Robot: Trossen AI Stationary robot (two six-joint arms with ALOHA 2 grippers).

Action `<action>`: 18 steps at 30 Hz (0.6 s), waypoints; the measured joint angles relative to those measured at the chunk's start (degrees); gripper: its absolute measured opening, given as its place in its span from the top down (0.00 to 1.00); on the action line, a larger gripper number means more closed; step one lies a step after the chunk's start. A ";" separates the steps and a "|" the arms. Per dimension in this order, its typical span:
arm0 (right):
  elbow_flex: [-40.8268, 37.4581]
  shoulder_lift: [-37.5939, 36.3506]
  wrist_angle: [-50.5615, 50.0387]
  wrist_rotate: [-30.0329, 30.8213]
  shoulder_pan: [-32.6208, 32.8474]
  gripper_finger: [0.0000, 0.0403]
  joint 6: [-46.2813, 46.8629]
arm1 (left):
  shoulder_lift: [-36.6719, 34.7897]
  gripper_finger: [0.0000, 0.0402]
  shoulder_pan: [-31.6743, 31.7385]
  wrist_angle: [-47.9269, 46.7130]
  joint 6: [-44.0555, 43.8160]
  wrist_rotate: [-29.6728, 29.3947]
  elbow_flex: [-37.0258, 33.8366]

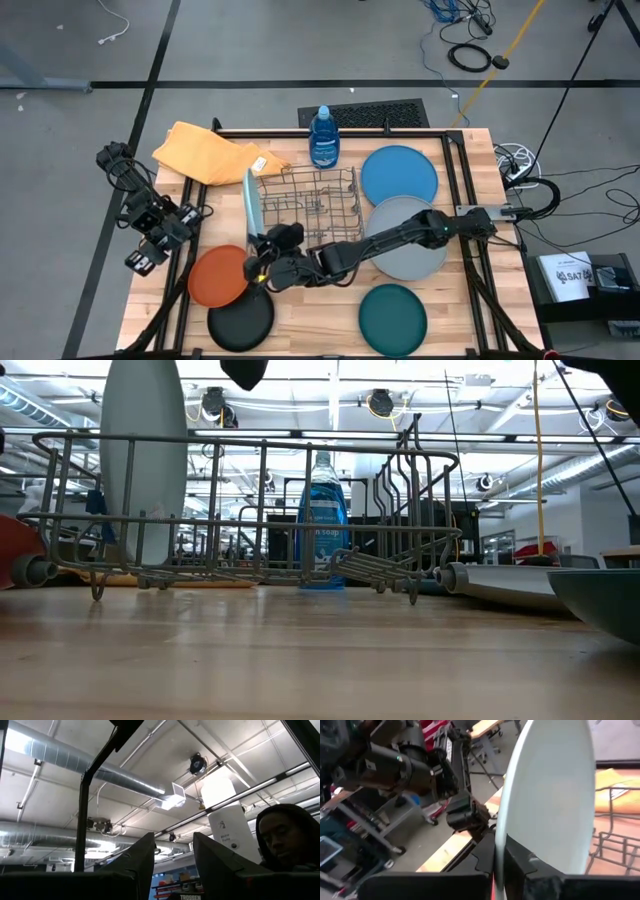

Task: Sort dishes
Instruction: Put the light blue plate in the dish rack

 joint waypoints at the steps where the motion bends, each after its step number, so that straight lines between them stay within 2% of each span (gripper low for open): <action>1: 0.00 0.00 -0.01 -0.87 -0.15 0.95 -0.01 | 0.00 0.66 0.00 0.04 0.00 -0.01 0.00; 5: 0.00 0.00 -0.03 -2.74 -0.50 0.86 -0.04 | 0.00 0.66 0.00 0.12 0.02 -0.02 0.00; 14: 0.00 0.00 0.25 -3.99 -0.50 0.56 -1.71 | 0.00 0.66 0.00 0.09 0.40 0.00 0.00; 18: -0.02 0.00 1.17 -4.15 -0.47 0.48 -4.22 | 0.00 0.66 0.00 0.05 0.42 -0.02 0.00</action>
